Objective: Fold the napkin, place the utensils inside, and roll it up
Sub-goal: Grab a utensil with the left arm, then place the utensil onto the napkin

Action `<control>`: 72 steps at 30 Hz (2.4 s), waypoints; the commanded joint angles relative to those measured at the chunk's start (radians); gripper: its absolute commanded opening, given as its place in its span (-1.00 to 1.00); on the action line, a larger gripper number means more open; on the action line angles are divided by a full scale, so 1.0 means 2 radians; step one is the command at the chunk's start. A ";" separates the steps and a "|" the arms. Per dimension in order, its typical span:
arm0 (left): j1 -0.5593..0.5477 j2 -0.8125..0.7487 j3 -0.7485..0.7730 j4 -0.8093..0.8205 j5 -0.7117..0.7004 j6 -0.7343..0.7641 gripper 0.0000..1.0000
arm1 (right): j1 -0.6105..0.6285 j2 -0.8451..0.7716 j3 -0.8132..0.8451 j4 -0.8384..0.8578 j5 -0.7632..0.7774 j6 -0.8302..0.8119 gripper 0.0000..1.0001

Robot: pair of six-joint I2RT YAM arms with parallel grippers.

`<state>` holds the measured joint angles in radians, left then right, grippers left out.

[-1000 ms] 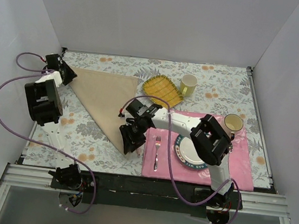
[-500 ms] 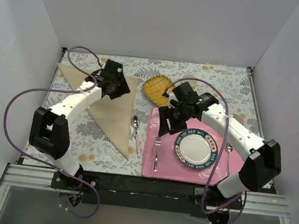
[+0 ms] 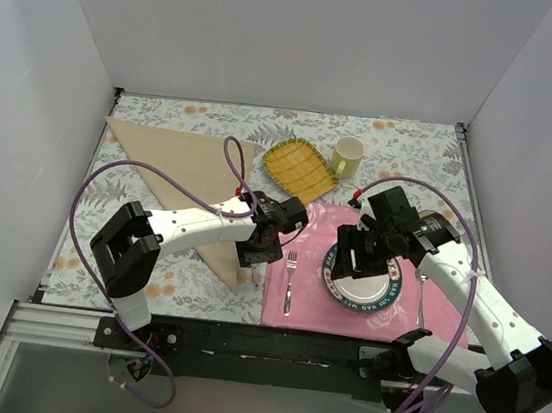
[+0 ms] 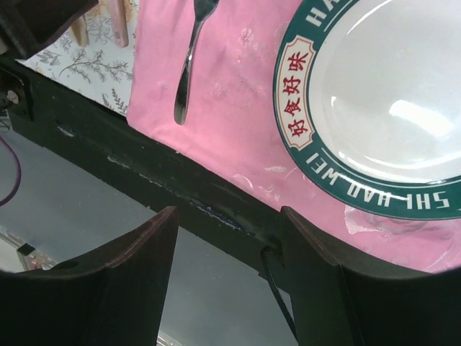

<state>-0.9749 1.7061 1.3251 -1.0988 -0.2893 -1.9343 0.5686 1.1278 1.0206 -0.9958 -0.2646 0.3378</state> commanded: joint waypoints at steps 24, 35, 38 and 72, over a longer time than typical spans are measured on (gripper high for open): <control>0.048 0.076 -0.042 0.090 -0.031 0.004 -0.24 | -0.004 -0.096 -0.009 -0.041 -0.013 -0.005 0.33; 0.049 0.065 -0.042 0.084 -0.053 0.007 -0.73 | -0.003 -0.091 -0.013 -0.034 -0.019 -0.002 0.33; 0.048 0.063 -0.021 0.068 -0.067 0.019 -0.84 | -0.003 -0.088 -0.013 -0.028 -0.023 0.001 0.33; 0.433 0.145 0.163 0.063 -0.069 0.307 -1.00 | -0.009 0.016 0.035 -0.010 -0.040 0.011 0.33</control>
<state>-0.1062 1.9251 1.5692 -0.9752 -0.4183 -1.3228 0.5606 1.1233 1.0286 -1.0153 -0.3401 0.3668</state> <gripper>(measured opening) 0.152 0.666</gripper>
